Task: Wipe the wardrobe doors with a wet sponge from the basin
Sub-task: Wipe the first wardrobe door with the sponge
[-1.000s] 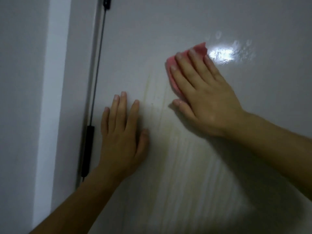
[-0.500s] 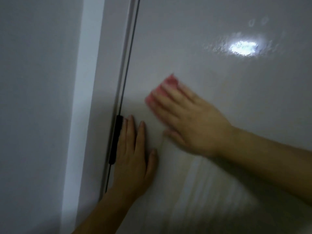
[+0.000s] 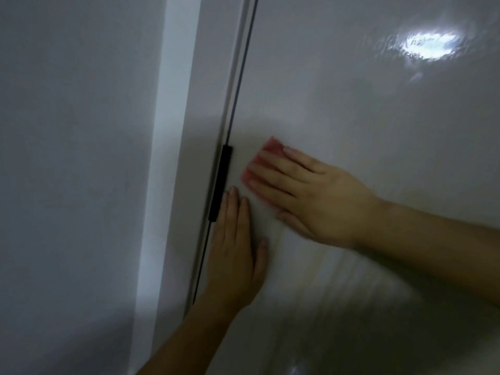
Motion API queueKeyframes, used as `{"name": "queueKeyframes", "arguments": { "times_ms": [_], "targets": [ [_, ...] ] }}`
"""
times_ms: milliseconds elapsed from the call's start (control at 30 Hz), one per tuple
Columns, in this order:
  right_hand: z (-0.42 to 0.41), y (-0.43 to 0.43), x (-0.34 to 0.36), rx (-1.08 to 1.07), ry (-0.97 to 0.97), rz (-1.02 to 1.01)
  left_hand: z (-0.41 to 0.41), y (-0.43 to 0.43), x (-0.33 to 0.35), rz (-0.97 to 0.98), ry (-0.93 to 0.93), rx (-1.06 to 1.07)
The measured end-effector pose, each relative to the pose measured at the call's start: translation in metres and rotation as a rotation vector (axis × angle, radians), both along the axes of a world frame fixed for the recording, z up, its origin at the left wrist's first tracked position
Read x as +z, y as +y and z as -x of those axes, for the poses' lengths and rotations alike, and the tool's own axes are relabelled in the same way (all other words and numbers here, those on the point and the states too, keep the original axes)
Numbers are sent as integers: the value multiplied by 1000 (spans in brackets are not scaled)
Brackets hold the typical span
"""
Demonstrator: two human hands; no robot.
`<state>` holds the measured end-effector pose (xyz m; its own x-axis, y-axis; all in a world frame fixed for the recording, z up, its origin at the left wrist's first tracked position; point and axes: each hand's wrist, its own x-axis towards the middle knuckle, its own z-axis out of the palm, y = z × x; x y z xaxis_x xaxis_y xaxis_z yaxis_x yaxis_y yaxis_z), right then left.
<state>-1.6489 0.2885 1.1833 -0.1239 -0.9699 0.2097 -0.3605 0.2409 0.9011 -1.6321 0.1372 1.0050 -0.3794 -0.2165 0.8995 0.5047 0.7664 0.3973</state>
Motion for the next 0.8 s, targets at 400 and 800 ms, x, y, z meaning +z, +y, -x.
{"name": "queueKeyframes", "arguments": {
  "times_ms": [400,800],
  "targets": [
    [-7,27,-47,1,-41,55,0,-14,-7,113,45,-26],
    [-17,62,-57,-83,15,299,3,-1,-4,85,54,11]
  ]
}}
